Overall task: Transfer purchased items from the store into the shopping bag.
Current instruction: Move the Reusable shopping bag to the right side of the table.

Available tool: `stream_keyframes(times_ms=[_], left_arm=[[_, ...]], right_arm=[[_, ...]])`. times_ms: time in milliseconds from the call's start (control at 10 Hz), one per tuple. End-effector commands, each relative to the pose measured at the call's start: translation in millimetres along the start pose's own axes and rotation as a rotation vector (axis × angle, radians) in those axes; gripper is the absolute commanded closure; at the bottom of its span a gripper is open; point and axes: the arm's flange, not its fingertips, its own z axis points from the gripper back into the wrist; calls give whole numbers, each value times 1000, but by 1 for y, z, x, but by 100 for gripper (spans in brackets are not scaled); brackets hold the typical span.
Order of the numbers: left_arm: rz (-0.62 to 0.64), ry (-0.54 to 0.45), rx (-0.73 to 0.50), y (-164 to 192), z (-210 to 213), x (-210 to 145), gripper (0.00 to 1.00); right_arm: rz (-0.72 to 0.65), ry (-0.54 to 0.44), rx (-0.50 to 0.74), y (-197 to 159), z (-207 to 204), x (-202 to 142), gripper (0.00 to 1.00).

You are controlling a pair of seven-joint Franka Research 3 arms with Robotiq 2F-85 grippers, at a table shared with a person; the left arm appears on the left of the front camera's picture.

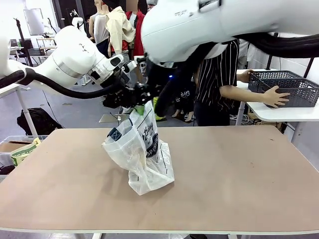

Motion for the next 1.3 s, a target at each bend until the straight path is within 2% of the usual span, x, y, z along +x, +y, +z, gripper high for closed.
stream_keyframes(times_ms=[0, 500, 700, 1000, 1100, 1200], left_arm=[[14, -6, 14, 7, -2, -3, 100], [25, -29, 53, 3, 6, -9, 100], [27, -47, 89, -2, 13, -10, 100], [-6, -51, 142, -9, 34, 0, 100], [-11, -51, 163, -11, 44, 7, 100], [7, -63, 188, -10, 58, 16, 100]], right_arm=[[-85, 4, 19, -32, 9, -40, 0], [-445, -68, -55, -127, 52, -108, 0], [-588, -51, -105, -166, 60, -130, 0], [-696, -4, -135, -200, 45, -136, 0], [-614, -38, -112, -194, 60, -139, 0], [-614, -38, -112, -194, 60, -139, 0]])
